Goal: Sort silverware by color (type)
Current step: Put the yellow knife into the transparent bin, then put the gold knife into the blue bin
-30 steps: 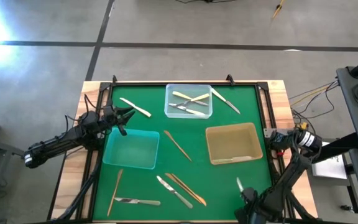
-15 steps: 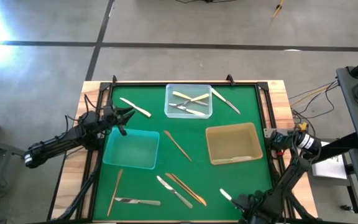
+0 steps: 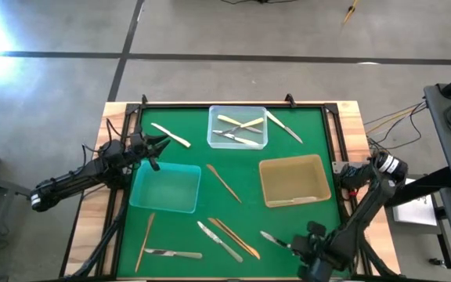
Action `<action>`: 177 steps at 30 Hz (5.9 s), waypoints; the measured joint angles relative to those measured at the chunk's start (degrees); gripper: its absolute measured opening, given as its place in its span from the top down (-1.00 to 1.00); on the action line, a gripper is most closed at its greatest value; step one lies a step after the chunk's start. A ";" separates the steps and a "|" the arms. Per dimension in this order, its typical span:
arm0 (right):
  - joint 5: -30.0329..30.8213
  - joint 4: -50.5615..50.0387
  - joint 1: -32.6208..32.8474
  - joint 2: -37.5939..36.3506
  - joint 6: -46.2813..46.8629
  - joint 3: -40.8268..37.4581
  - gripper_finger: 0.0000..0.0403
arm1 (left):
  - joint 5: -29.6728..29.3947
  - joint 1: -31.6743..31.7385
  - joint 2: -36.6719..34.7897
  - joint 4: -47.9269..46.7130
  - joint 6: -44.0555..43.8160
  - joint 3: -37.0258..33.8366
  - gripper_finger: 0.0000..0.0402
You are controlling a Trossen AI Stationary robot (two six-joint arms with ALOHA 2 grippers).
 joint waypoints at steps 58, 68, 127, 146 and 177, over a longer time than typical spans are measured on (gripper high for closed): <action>4.28 29.37 -75.24 4.14 -70.67 2.79 0.51 | 0.00 0.02 0.09 0.39 -0.01 0.00 0.57; 2.84 10.97 -75.24 4.04 -67.68 8.53 -0.12 | 0.00 0.01 0.09 0.39 0.00 -0.01 0.57; 0.78 10.83 -43.29 20.60 -28.75 13.73 0.13 | -0.01 0.01 0.09 0.39 -0.01 -0.01 0.57; 0.50 11.52 -43.42 20.68 -31.39 13.54 0.94 | 0.00 0.02 0.11 0.39 -0.02 0.00 0.57; 6.65 -15.99 -44.10 -1.09 -35.08 13.50 0.95 | -0.01 0.01 0.15 0.43 0.00 0.00 0.57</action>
